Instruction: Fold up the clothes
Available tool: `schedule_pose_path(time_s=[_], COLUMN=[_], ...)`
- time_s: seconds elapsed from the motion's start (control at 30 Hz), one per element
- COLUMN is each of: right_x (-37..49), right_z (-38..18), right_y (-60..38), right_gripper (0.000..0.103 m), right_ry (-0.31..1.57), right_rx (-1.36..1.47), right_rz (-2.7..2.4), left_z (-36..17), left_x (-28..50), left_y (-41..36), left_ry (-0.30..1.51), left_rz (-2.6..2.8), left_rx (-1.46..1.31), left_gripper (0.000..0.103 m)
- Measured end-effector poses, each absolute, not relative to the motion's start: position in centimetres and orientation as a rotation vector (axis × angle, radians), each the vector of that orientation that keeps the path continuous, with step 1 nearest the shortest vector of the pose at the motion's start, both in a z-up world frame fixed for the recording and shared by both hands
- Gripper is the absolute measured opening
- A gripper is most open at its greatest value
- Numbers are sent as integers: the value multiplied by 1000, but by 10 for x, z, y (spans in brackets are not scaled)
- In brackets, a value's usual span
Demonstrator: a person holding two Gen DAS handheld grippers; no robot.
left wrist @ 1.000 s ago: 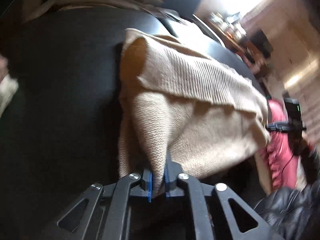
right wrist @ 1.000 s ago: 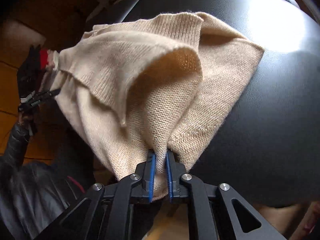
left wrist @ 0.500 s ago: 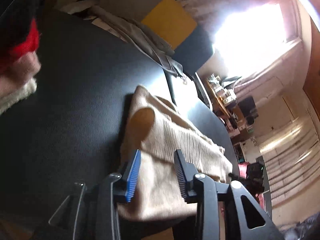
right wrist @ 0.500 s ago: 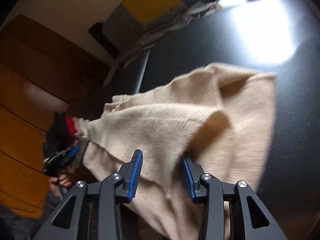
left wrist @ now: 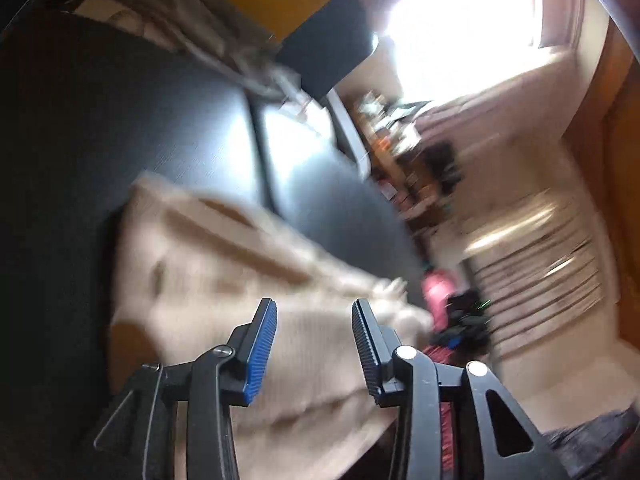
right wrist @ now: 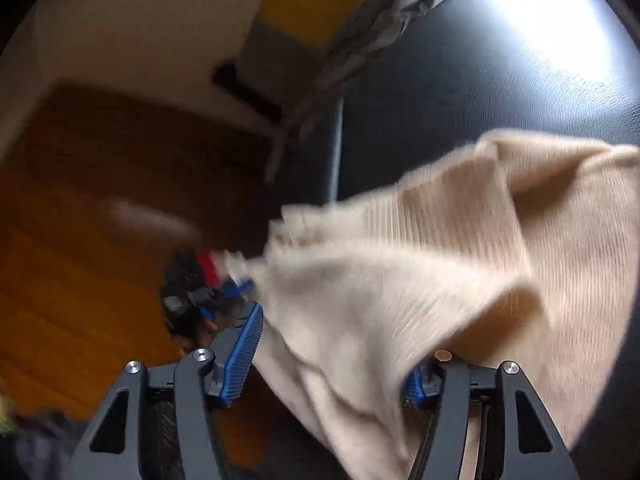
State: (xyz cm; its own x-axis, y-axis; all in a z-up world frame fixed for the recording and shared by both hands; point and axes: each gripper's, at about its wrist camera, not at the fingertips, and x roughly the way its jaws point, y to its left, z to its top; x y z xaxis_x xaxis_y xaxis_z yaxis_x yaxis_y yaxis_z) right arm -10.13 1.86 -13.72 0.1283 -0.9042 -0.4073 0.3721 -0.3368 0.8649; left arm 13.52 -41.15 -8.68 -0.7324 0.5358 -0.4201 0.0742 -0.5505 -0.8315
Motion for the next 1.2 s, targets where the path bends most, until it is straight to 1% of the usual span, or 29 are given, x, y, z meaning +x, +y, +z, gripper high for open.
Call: schedule_pose_path(time_s=[0.1, 0.23, 0.3, 0.37, 0.43, 0.5, 0.57, 0.67, 0.73, 0.8, 0.83, 0.87, 0.93, 1.03, 1.1, 1.2], right_x=[-111, -123, -129, -135, -134, -132, -131, -131, -131, -131, -131, -131, -132, -144, -150, -147], right_z=[-142, -149, -152, -155, -156, -155, -156, -159, -157, -153, -151, -149, -143, -145, -147, -144], right_y=[25, 35, 39, 44, 46, 50, 52, 44, 39, 35, 32, 28, 26, 43, 51, 58], right_gripper=[65, 66, 73, 77, 78, 81, 82, 83, 85, 88, 92, 99, 100, 103, 103, 103], right_ry=[-693, -833, -903, -973, -961, -931, -909, -904, -887, -864, -852, -838, -848, -1048, -1102, -1035], right_rx=[1277, 1246, 1229, 1211, 1212, 1216, 1221, 1233, 1235, 1239, 1241, 1241, 1210, 1122, 1112, 1147], right_rz=[-1487, -1508, -1517, -1525, -1518, -1515, -1517, -1525, -1522, -1492, -1459, -1423, -1410, -1394, -1436, -1482], left_z=[-80, -75, -82, -91, -101, -109, -117, -120, -122, -119, -114, -109, -107, -107, -107, -112], left_x=[120, 137, 158, 181, 201, 212, 213, 197, 178, 152, 142, 133, 120, 112, 116, 133], left_y=[-434, -443, -445, -443, -439, -434, -428, -422, -417, -413, -414, -419, -437, -461, -467, -469], left_ry=[-1456, -1413, -1407, -1417, -1423, -1414, -1405, -1387, -1372, -1374, -1392, -1440, -1589, -1731, -1742, -1717], left_rz=[2367, 2440, 2456, 2454, 2451, 2447, 2429, 2385, 2313, 2196, 2176, 2173, 2136, 2160, 2212, 2296], left_rx=[-862, -974, -1038, -1079, -1112, -1139, -1148, -1110, -1098, -1029, -979, -921, -770, -676, -701, -793], left_gripper=[39, 40, 40, 40, 44, 44, 44, 45, 45, 45, 45, 45, 45, 46, 46, 46])
